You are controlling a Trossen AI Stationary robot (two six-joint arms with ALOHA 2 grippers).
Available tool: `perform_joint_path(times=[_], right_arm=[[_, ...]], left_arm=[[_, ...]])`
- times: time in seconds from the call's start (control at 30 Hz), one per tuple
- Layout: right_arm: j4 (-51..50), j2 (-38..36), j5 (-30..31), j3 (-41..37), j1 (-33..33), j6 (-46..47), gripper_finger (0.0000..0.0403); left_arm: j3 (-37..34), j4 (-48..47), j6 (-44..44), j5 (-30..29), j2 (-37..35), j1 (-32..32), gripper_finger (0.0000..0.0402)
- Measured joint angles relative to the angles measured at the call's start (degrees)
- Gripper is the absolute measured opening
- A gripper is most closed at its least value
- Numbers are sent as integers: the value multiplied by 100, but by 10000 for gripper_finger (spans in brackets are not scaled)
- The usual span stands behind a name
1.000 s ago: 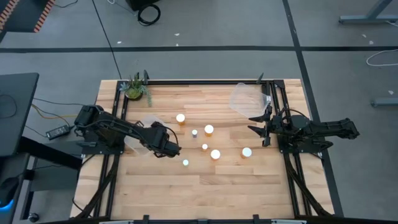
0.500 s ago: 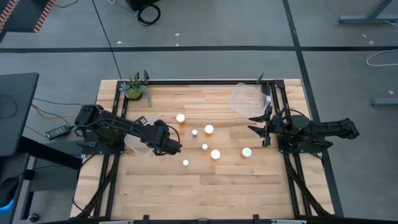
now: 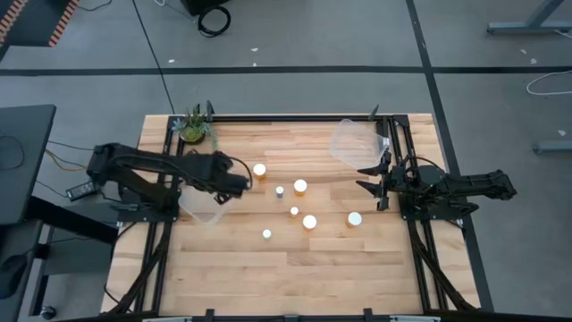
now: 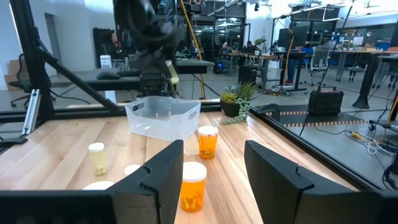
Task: Pick and place medicine bottles into bin by pill shape (circle, oval)
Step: Put the yellow pill bottle into the left transparent bin
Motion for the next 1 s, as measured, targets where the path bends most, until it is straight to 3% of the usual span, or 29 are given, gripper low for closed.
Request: perform_joint_path(times=[0.3,0.57,1.0], right_arm=[[2,2,0,0,2,0,178],[1,0,0,-1,2,0,178],[2,0,0,0,0,0,178]], left_arm=[[0,-1,-943,-124,-919,65,119],[2,1,-1189,-366,-961,-206,123],[2,1,-1243,-1642,-924,-737,125]])
